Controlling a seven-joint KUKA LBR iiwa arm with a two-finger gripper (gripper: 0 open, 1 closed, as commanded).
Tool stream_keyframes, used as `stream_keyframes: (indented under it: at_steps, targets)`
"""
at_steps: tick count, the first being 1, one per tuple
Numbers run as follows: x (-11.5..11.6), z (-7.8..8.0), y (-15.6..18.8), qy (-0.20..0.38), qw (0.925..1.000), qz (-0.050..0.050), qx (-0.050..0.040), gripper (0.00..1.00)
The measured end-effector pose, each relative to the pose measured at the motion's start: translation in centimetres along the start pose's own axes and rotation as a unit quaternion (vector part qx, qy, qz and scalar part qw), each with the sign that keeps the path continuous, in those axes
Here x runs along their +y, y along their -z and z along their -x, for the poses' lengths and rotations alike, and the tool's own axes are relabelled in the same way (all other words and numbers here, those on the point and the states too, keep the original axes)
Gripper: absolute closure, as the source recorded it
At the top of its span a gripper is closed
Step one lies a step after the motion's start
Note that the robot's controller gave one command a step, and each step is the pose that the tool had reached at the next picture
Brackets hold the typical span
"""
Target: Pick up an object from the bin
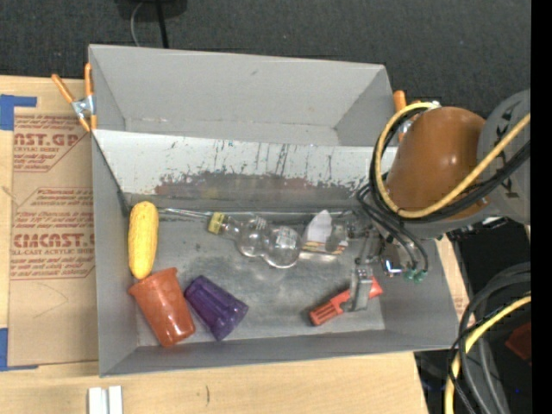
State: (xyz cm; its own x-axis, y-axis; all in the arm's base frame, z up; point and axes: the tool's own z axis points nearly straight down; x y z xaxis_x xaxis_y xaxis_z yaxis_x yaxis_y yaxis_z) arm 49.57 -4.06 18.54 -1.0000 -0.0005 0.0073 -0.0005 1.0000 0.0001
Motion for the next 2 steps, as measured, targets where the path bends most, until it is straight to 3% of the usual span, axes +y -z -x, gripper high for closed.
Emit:
stream_keyframes:
  at_steps: [1,2]
  targets:
    - [0.0,0.2,0.5,0.0,1.0,0.0,-0.004,0.0]
    - [-3.4,-0.3,-5.8,0.034,0.9994,-0.001,-0.0048,0.0]
